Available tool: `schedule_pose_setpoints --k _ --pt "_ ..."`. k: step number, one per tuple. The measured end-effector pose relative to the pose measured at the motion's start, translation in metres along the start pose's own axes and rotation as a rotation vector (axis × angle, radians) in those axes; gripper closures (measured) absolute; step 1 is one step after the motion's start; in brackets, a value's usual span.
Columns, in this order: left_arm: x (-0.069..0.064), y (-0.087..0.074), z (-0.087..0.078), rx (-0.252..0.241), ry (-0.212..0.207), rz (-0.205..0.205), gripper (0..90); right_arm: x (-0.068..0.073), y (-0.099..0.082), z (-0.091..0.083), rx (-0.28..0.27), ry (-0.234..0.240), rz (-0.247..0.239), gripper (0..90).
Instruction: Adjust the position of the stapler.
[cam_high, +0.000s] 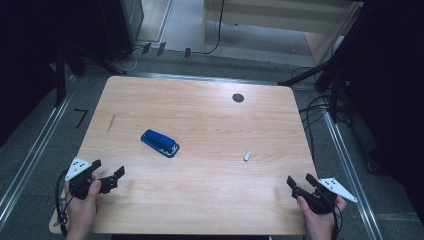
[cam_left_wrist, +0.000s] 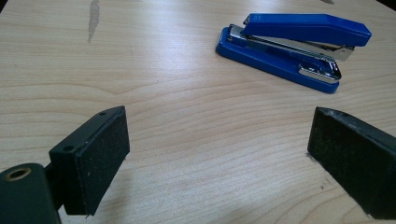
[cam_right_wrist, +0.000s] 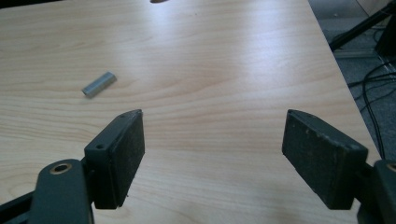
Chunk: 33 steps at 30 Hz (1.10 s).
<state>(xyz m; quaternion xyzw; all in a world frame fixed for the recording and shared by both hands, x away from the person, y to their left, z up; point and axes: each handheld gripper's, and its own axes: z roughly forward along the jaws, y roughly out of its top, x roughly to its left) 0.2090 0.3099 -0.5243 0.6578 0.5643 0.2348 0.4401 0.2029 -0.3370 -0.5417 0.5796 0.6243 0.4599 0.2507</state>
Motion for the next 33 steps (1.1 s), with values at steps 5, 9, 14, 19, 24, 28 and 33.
schedule_pose_setpoints --k 5,9,14,19,24,28,33 --pt "0.0 0.0 0.0 0.001 0.001 0.006 5.6 0.013 0.007 0.001 -0.011 0.03 -0.018 22.3" --pt "-0.001 0.0 0.001 -0.001 0.005 0.005 6.1 0.025 0.012 0.007 0.006 0.057 -0.033 23.4" --pt "-0.001 0.001 0.001 -0.003 0.008 0.007 6.3 0.045 0.022 0.015 0.01 0.094 -0.068 24.6" --pt "-0.001 0.001 0.001 -0.002 0.005 0.009 6.4 0.067 0.029 0.021 0.029 0.122 -0.122 26.5" --pt "-0.001 0.0 0.001 -0.007 0.003 0.006 6.4 0.087 0.035 0.029 0.044 0.161 -0.148 26.6" --pt "-0.001 0.0 0.001 -0.009 0.003 0.006 6.6 0.102 0.042 0.035 0.043 0.19 -0.161 26.9" --pt "-0.001 0.0 0.001 -0.009 0.002 0.003 7.1 0.116 0.048 0.041 0.048 0.217 -0.17 27.1"
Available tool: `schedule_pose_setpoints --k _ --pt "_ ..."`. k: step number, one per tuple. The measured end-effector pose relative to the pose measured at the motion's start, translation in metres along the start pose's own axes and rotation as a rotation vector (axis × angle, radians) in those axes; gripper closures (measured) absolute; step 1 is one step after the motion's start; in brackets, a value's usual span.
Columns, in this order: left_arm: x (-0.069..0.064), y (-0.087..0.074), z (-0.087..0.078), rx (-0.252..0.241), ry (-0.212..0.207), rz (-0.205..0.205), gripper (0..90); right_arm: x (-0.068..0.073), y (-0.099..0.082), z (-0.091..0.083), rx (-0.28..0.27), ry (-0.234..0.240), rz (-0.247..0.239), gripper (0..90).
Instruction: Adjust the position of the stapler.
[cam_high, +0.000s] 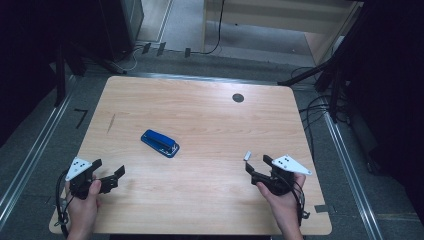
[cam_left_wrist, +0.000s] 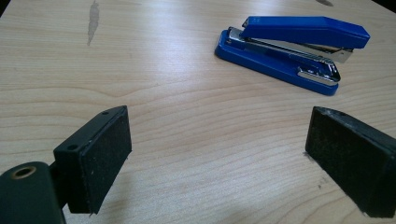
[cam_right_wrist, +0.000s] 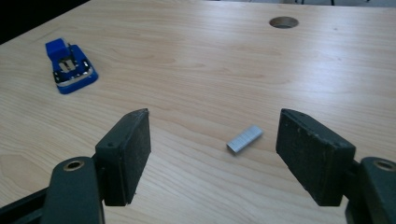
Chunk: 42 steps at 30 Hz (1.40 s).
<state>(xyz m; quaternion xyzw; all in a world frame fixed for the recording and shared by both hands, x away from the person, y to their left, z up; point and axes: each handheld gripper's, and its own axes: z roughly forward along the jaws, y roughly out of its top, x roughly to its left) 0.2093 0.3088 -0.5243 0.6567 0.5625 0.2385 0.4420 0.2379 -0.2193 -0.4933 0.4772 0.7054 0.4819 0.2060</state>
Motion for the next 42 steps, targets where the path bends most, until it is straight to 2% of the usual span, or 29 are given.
schedule_pose_setpoints --k 3,8,11,15,23,33,42 --pt "0.0 0.0 0.0 0.002 -0.003 0.001 7.1 0.009 0.005 0.009 -0.001 0.018 -0.021 27.1" --pt "-0.001 0.0 0.0 0.002 -0.002 0.003 7.1 0.014 0.003 0.018 0.014 0.032 -0.025 26.9" --pt "0.0 0.0 -0.001 -0.005 -0.004 0.003 7.1 0.02 -0.001 0.027 0.051 0.032 -0.058 26.7" --pt "0.0 -0.001 -0.002 -0.013 -0.015 -0.002 7.1 0.026 -0.001 0.035 0.074 0.037 -0.071 26.6" --pt "0.001 -0.001 -0.002 -0.029 0.006 -0.017 7.1 0.047 0.015 0.051 0.071 0.065 -0.082 26.7" --pt "0.0 -0.001 -0.002 -0.026 0.004 -0.007 7.1 0.083 0.035 0.075 0.088 0.125 -0.137 26.7" --pt "0.0 -0.001 -0.002 -0.018 0.0 0.0 7.1 0.098 0.044 0.092 0.083 0.159 -0.146 27.0"
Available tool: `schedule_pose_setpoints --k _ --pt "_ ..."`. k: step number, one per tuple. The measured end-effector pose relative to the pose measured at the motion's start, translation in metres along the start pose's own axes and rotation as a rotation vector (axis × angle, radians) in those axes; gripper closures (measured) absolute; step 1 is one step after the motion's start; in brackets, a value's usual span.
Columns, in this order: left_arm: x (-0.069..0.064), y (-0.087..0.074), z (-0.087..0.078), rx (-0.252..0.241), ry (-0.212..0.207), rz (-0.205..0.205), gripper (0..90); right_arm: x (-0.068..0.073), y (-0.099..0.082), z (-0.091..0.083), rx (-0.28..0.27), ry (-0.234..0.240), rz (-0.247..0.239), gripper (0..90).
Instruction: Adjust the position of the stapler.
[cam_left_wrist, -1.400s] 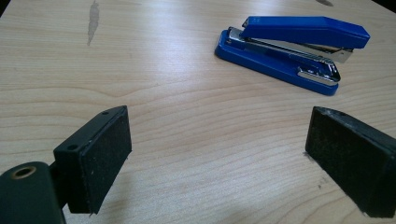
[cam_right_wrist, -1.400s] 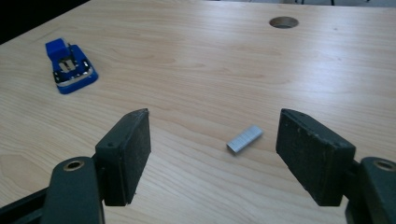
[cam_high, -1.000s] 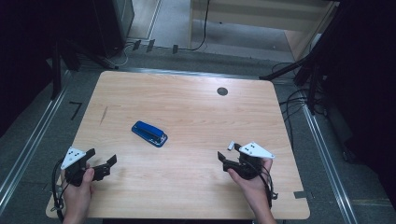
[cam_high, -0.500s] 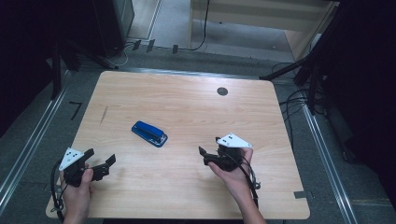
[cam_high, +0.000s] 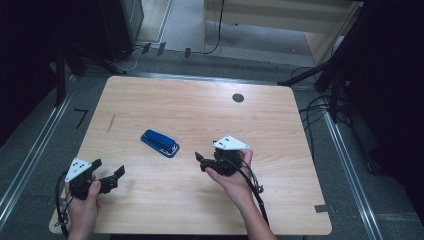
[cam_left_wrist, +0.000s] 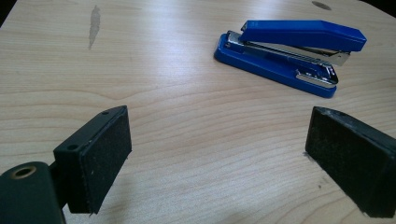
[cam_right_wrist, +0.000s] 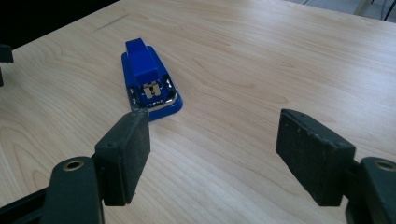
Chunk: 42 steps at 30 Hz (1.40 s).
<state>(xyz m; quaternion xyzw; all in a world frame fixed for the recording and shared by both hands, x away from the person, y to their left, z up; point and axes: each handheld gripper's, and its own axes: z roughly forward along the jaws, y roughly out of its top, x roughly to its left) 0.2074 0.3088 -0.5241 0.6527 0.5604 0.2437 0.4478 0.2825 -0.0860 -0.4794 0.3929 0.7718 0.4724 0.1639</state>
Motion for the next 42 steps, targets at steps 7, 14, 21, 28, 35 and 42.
schedule_pose_setpoints --k 7,14,21,28,35,42 --pt "-0.001 0.0 0.0 -0.002 0.001 0.004 7.1 0.004 0.001 0.018 0.013 0.02 0.008 26.9" --pt "-0.001 0.0 0.0 0.0 0.002 0.005 7.1 0.009 0.012 0.036 0.022 0.044 -0.008 26.7" --pt "-0.001 0.0 0.001 0.0 0.002 0.009 7.2 0.015 0.021 0.048 0.023 0.071 -0.007 26.7" --pt "-0.002 0.0 0.001 -0.002 0.01 0.015 10.6 0.024 0.029 0.063 0.027 0.089 -0.005 26.8" --pt "-0.002 0.0 0.001 0.001 0.011 0.017 11.0 0.034 0.033 0.077 0.042 0.108 -0.026 27.2" --pt "-0.002 0.0 0.001 0.0 0.01 0.021 11.5 0.04 0.031 0.091 0.064 0.118 -0.037 28.0"
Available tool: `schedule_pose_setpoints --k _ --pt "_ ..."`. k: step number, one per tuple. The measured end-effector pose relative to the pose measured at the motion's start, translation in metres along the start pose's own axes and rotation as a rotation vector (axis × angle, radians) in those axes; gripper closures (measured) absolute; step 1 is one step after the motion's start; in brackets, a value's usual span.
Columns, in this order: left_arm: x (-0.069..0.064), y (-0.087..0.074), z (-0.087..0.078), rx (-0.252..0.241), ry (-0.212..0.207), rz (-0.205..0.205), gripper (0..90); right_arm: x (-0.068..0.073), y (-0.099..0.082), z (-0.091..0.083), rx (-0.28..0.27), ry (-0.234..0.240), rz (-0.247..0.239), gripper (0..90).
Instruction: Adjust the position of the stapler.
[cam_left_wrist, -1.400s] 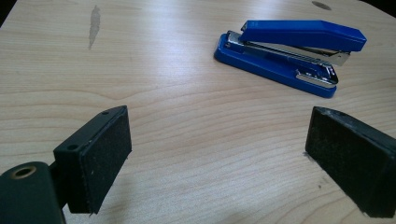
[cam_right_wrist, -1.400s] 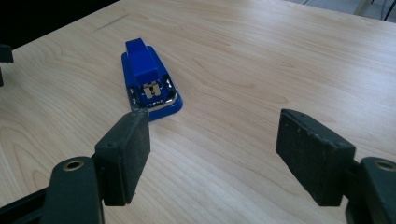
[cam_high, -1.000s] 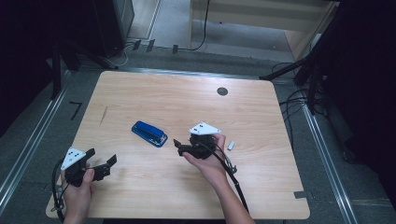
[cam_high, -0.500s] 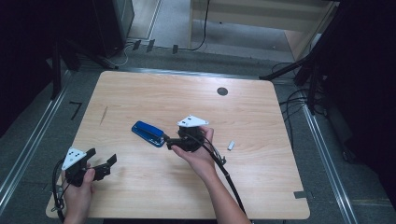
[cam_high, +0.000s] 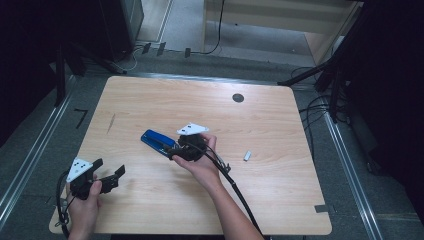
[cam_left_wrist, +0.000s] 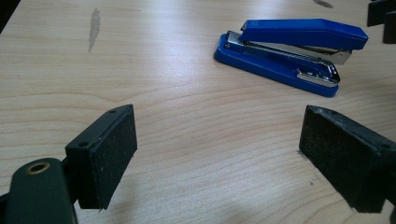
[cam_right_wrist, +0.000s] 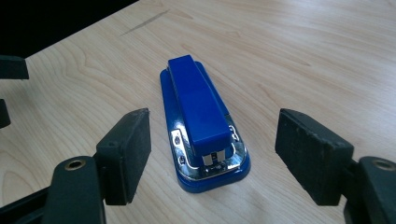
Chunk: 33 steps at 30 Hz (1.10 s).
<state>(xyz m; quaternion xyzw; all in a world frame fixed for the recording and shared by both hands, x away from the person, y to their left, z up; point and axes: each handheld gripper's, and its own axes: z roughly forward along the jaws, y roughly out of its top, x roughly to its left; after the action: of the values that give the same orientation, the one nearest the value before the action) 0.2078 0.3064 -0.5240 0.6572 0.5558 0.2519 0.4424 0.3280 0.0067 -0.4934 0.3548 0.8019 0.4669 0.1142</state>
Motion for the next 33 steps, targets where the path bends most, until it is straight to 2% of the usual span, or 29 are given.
schedule_pose_setpoints --k 9,10,11,16,24,29,33 --pt "-0.001 0.0 0.0 0.002 0.002 0.003 12.4 0.004 -0.001 0.021 0.014 0.021 -0.005 38.0" --pt "-0.001 0.0 0.0 0.002 0.002 0.003 12.5 0.004 -0.002 0.025 0.02 0.032 -0.001 44.9" --pt "-0.001 0.0 0.001 0.003 0.002 0.004 12.6 0.003 -0.002 0.027 0.023 0.04 -0.003 45.9" --pt "-0.001 0.0 0.001 0.005 -0.002 0.007 12.8 0.002 -0.002 0.033 0.014 0.032 -0.003 48.9" --pt "-0.001 0.0 0.001 0.002 -0.004 0.003 13.2 0.003 -0.001 0.051 0.054 0.029 0.004 54.1" --pt "-0.001 0.0 0.001 0.003 -0.006 0.002 13.2 0.003 -0.002 0.058 0.05 0.035 0.014 58.6" --pt "-0.001 0.0 0.001 0.003 -0.006 0.002 13.2 0.004 -0.002 0.059 0.046 0.032 -0.004 59.4"
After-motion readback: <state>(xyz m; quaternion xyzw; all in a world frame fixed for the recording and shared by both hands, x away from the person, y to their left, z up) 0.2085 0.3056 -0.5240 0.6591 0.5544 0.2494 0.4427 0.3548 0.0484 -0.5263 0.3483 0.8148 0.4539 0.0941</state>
